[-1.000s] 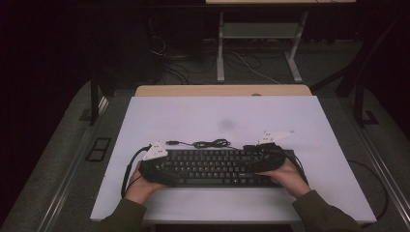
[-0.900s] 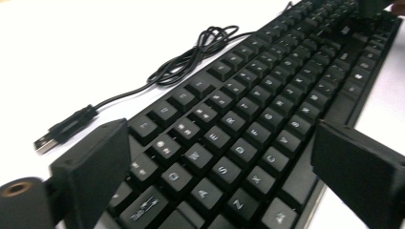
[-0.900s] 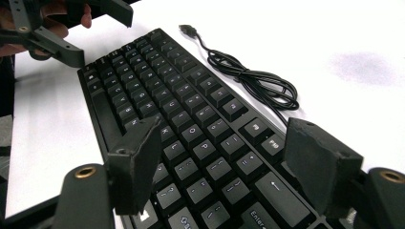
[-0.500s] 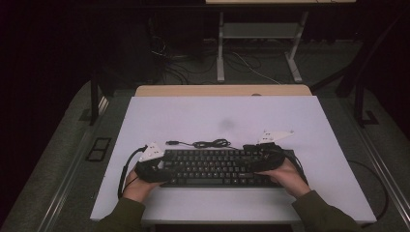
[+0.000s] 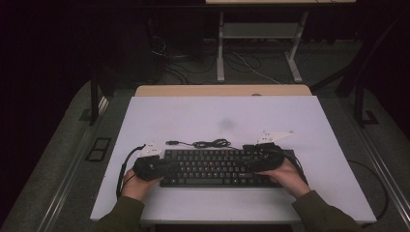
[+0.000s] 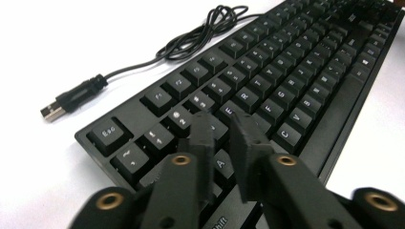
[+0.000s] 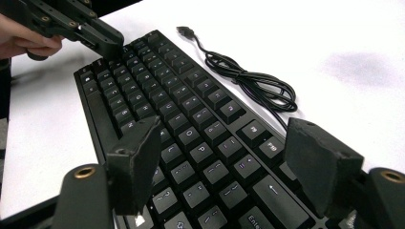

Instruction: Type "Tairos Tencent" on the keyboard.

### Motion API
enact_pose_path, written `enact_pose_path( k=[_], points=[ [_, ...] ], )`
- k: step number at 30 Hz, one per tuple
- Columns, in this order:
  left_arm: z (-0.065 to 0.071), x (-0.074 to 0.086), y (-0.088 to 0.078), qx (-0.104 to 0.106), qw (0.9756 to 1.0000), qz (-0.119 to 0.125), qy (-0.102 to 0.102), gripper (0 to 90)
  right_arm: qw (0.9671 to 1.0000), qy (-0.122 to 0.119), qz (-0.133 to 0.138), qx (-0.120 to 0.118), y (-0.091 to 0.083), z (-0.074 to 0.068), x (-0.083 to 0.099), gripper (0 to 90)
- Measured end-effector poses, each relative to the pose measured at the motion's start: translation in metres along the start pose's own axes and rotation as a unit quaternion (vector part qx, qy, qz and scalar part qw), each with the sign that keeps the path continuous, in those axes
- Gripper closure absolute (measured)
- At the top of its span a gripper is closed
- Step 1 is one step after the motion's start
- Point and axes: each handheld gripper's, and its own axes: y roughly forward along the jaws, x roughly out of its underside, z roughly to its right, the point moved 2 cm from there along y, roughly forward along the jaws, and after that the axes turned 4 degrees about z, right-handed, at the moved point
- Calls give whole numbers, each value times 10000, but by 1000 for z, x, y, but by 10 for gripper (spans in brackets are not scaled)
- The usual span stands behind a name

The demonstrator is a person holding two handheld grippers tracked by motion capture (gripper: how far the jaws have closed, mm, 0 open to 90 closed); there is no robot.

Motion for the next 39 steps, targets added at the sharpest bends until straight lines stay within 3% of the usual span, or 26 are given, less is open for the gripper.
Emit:
enact_pose_path(
  k=[2,6,25,39],
  points=[
    [0,0,0,34,10000,-35,-48,887,10000,7,-11,-4,0,0,0,283],
    [0,1,2,119,9998,-136,-73,888,10000,9,-19,3,1,-1,0,282],
    [1,4,8,160,9993,-325,-35,887,10000,-10,-34,6,2,-1,1,282],
    [1,2,5,173,9995,-242,-60,880,10000,9,-8,17,0,0,0,282]
  ],
)
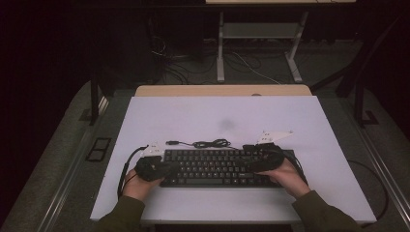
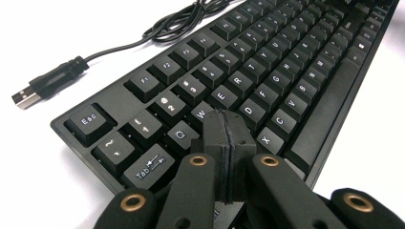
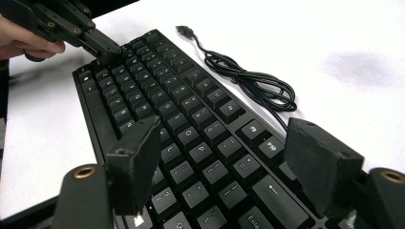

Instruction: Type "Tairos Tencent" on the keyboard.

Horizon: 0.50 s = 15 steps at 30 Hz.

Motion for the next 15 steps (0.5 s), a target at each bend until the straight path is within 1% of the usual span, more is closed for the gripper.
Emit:
enact_pose_path(
  k=[4,5,9,11,15],
  points=[
    [0,-1,-2,-13,10000,43,12,858,10000,7,-5,-8,0,0,0,282],
    [0,-1,-2,-19,10000,73,-27,845,10000,14,-6,-14,0,-1,0,282],
    [1,-3,-4,-20,9999,141,-35,786,10000,46,-19,-40,1,1,0,282],
    [2,-3,-4,-25,9999,132,-30,746,10000,80,-10,-47,2,1,-1,281],
    [5,-4,-2,-3,9999,120,22,656,10000,35,-20,-47,3,2,-3,281]
  ],
)
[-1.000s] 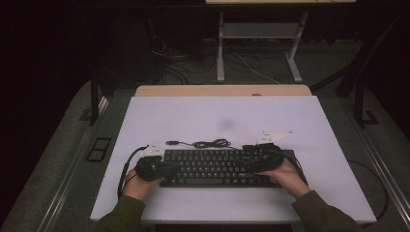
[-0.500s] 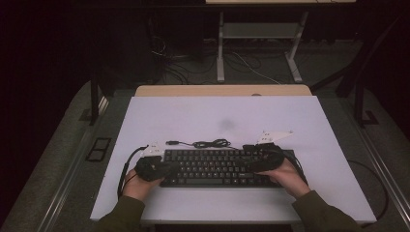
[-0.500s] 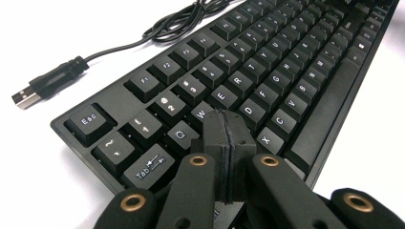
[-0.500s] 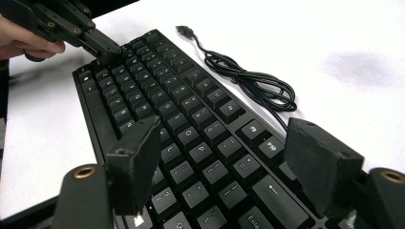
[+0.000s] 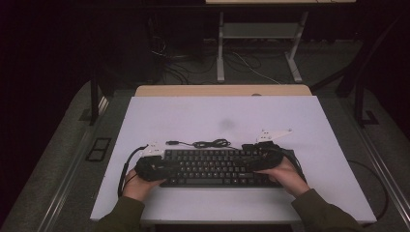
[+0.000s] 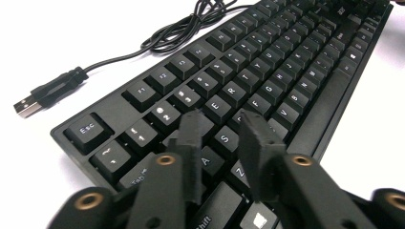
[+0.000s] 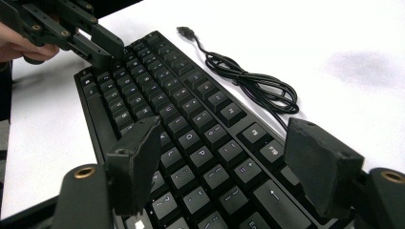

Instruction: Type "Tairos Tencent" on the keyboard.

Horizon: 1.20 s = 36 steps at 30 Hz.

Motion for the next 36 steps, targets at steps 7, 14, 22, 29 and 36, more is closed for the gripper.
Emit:
enact_pose_path(
  k=[7,14,22,29,36],
  points=[
    [2,-2,0,24,10000,82,46,488,10000,-18,-52,-60,6,-2,-4,282],
    [3,-2,1,-23,9998,170,91,365,9999,-60,-21,-103,13,-4,-9,282],
    [4,-3,3,-114,9997,220,62,228,9998,-94,-16,-153,20,-7,-14,281],
    [4,-3,4,-150,9996,231,52,153,9998,-112,-42,-140,26,-8,-16,275],
    [4,-4,5,-234,9992,302,86,105,9997,-139,-68,-172,31,-10,-19,273]
  ],
)
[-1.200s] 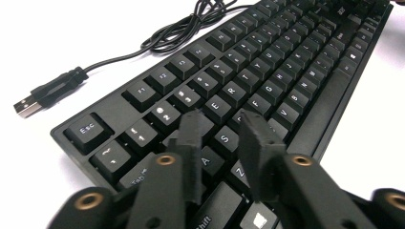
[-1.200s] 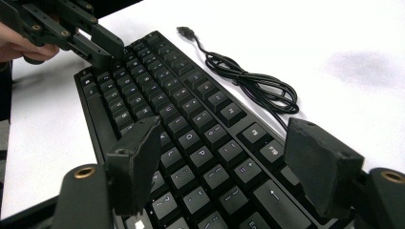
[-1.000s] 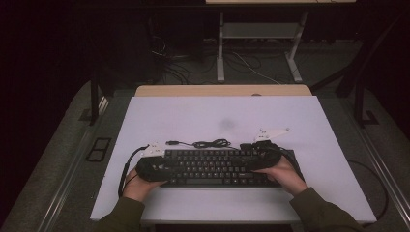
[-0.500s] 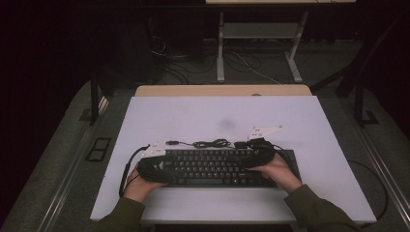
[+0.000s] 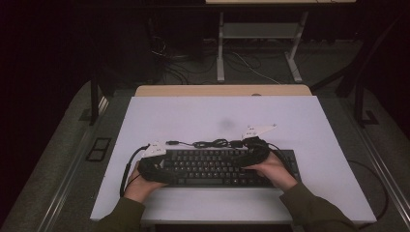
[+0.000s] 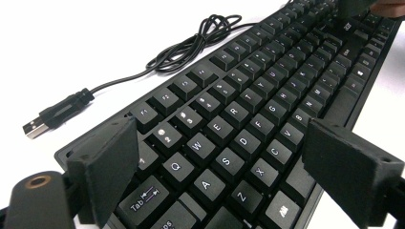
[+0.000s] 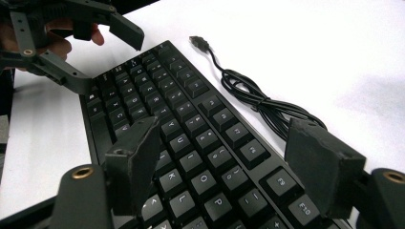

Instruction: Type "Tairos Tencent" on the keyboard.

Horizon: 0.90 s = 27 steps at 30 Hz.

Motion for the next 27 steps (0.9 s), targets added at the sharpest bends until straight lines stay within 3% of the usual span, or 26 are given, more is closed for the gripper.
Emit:
enact_pose_path(
  k=[9,16,27],
  points=[
    [2,0,2,-37,10000,-27,18,38,10000,-63,-39,12,11,-2,-4,271],
    [3,0,4,-49,10000,-51,-5,0,9999,-144,-80,-24,18,-5,-5,325],
    [4,1,5,-27,9999,-88,64,0,9992,-331,-213,-7,22,-11,-5,614]
  ],
)
